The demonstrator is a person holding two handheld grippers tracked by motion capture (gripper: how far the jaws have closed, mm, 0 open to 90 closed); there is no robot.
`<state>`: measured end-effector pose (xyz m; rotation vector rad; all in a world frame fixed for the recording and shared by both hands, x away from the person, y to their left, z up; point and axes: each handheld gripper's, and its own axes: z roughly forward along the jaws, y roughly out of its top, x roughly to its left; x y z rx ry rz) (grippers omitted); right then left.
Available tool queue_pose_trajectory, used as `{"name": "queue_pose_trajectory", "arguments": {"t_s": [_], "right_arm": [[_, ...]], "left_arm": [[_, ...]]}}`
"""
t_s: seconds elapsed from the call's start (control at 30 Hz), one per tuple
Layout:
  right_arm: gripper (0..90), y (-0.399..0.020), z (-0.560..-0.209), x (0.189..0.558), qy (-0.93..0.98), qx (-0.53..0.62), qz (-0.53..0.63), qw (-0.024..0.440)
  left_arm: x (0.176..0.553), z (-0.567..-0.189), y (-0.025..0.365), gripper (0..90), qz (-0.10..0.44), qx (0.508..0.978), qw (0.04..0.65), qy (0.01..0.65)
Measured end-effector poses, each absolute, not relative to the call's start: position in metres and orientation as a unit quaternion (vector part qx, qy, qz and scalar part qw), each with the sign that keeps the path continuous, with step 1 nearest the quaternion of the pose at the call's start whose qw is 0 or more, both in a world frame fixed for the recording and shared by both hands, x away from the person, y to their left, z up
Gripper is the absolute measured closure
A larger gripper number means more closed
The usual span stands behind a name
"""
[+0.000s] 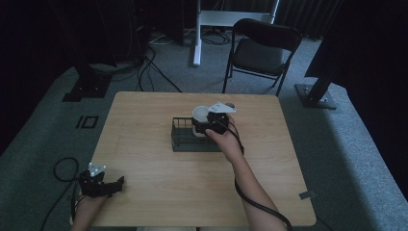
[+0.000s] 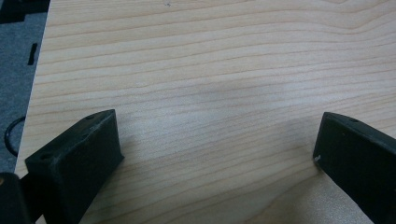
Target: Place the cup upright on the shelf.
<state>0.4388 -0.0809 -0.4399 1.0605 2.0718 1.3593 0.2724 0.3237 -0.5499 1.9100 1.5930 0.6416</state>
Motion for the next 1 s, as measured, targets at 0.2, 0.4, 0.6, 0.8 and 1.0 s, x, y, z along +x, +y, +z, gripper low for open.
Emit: {"name": "queue_pose_trajectory", "arguments": {"t_s": [0.2,0.4,0.6,0.8,1.0], "right_arm": [[19.5,-0.082,-0.451,0.44,0.753,0.388,0.485,0.216],[19.5,-0.084,-0.457,0.44,0.755,0.39,0.485,0.207],[19.5,-0.083,-0.461,0.441,0.756,0.389,0.481,0.213],[19.4,-0.081,-0.463,0.439,0.758,0.381,0.48,0.223],[18.7,-0.081,-0.463,0.437,0.766,0.376,0.473,0.22]], "left_arm": [[0.272,-0.55,0.324,1.0,0.24,0.713,0.283,0.595],[0.272,-0.55,0.324,1.0,0.24,0.713,0.283,0.595],[0.272,-0.55,0.324,1.0,0.24,0.713,0.282,0.595],[0.272,-0.55,0.324,1.0,0.24,0.713,0.283,0.595],[0.272,-0.55,0.324,1.0,0.24,0.713,0.283,0.595]]}}
